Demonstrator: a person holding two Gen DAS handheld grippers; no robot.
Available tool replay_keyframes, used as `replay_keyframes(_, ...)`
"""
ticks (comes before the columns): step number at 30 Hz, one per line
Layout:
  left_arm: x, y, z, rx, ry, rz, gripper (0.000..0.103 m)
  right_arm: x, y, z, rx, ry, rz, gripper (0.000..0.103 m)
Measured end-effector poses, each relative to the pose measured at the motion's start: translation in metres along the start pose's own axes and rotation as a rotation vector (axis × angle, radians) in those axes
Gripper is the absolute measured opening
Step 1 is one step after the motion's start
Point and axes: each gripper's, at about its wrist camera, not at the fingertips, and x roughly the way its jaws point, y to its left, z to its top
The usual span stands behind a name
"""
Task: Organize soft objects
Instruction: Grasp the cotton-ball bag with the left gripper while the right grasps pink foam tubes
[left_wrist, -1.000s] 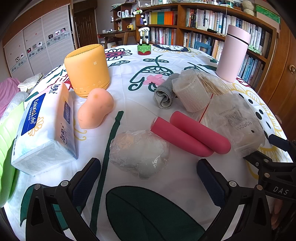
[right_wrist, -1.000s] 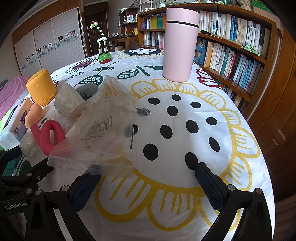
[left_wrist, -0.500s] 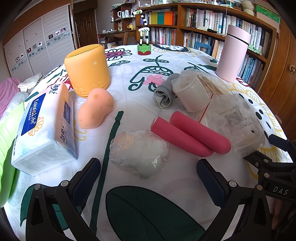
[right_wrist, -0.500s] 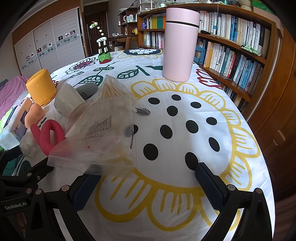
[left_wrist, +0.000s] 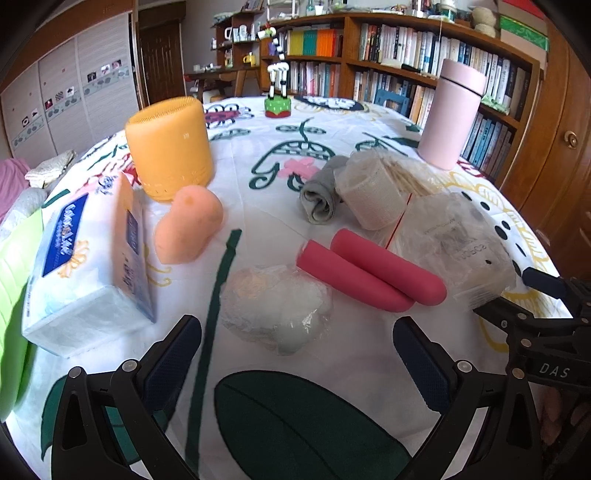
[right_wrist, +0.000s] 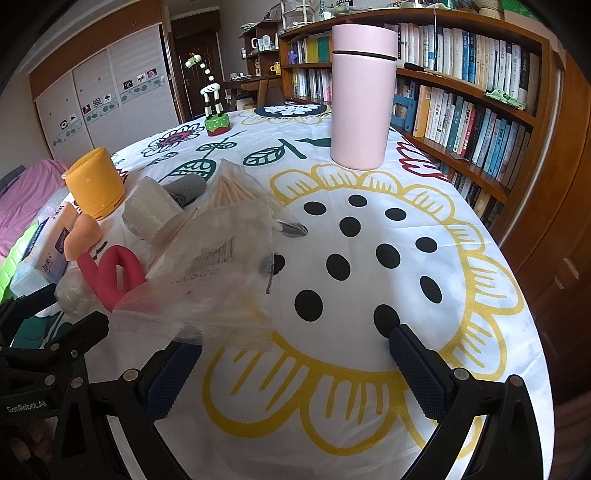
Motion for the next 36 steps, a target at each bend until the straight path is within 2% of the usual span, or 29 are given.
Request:
replay_keyframes(4, -0.013, -0.003, 0.003, 0.038, -0.062, 0.025, 0.103, -0.014, -0.002, 0.003, 0.012, -0.058, 0.049, 0.103)
replay_keyframes(9, -0.030, 0.000, 0.007, 0.051, -0.106, -0.003, 0.103, -0.027, -0.011, 0.006, 0.045, -0.127, 0.079, 0.103)
replay_keyframes(17, -0.047, 0.018, 0.009, 0.030, -0.150, 0.022, 0.103, -0.031, -0.014, 0.006, 0.082, -0.178, 0.109, 0.103)
replay_keyframes(22, -0.045, 0.029, 0.009, 0.004, -0.143, 0.018, 0.103, -0.038, -0.013, 0.006, 0.079, -0.216, 0.100, 0.103)
replay_keyframes(25, -0.041, 0.031, 0.008, -0.008, -0.123, -0.011, 0.103, -0.033, -0.010, 0.005, 0.070, -0.204, 0.107, 0.103)
replay_keyframes(30, -0.031, 0.020, 0.005, 0.031, -0.094, -0.056, 0.102, -0.028, -0.006, 0.003, 0.056, -0.186, 0.127, 0.103)
replay_keyframes(32, -0.027, 0.018, 0.005, 0.040, -0.084, -0.068, 0.094, -0.028, -0.004, 0.002, 0.051, -0.186, 0.135, 0.103)
replay_keyframes(36, -0.013, 0.019, 0.005, 0.039, -0.040, -0.104, 0.067, -0.028, -0.001, 0.001, 0.038, -0.184, 0.142, 0.103)
